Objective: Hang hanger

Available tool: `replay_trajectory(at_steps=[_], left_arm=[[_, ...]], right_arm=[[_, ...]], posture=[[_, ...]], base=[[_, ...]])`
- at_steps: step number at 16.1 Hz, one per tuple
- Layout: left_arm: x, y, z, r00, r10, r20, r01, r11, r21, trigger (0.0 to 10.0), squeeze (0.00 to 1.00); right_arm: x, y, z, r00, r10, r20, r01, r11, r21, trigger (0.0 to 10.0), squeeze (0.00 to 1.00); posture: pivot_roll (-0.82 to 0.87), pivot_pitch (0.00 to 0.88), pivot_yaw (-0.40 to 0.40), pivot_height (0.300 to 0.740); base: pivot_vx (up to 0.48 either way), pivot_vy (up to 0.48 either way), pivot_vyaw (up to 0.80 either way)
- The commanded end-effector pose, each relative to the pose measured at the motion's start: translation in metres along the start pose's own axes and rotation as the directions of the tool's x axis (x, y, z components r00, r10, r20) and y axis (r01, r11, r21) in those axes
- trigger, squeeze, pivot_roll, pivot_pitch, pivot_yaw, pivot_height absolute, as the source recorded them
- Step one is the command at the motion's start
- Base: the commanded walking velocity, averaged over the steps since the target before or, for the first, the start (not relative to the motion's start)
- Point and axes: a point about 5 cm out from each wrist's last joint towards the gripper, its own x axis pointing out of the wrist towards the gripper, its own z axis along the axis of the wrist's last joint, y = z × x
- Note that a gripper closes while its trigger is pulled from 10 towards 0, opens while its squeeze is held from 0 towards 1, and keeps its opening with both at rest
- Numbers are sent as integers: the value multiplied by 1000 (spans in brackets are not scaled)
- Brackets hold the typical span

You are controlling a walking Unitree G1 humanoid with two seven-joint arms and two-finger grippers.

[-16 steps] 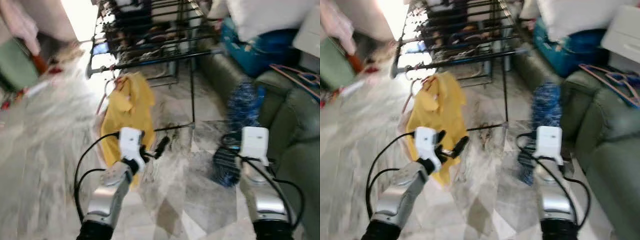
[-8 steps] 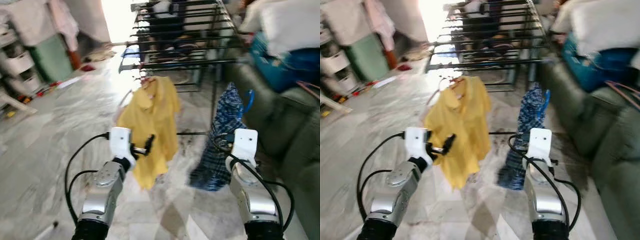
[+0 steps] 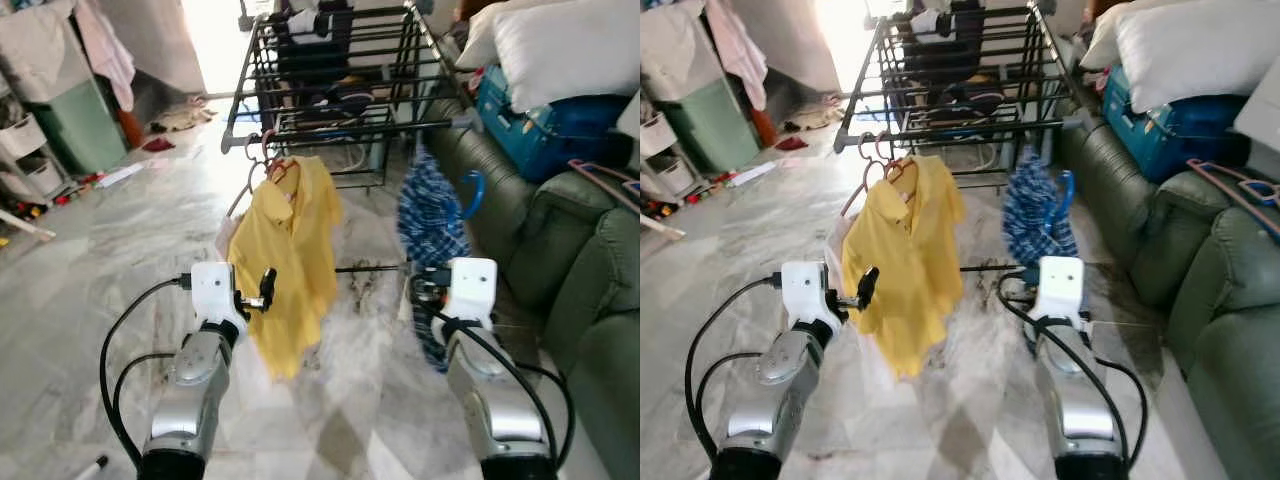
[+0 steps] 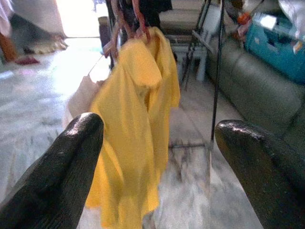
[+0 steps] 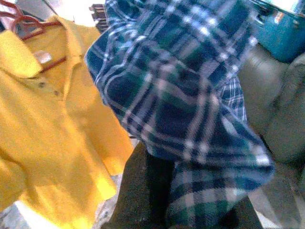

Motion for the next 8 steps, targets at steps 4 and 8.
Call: replay_trajectory(at_steps=[4, 8], left_arm=[[1, 3, 2, 1000, 11, 4, -11, 1000, 9, 10000, 0], [1, -2, -4, 1000, 2, -23, -2, 1000, 2, 10000, 0]], right_arm=[[2, 1, 17, 997, 25, 74, -26, 1000, 4, 10000, 0], [2, 0, 17, 997, 18, 74, -18, 1000, 1, 10000, 0]], posture=[[-146, 32, 90, 740], [-145, 32, 90, 740]], base=[[429, 0, 0], [100, 0, 0]])
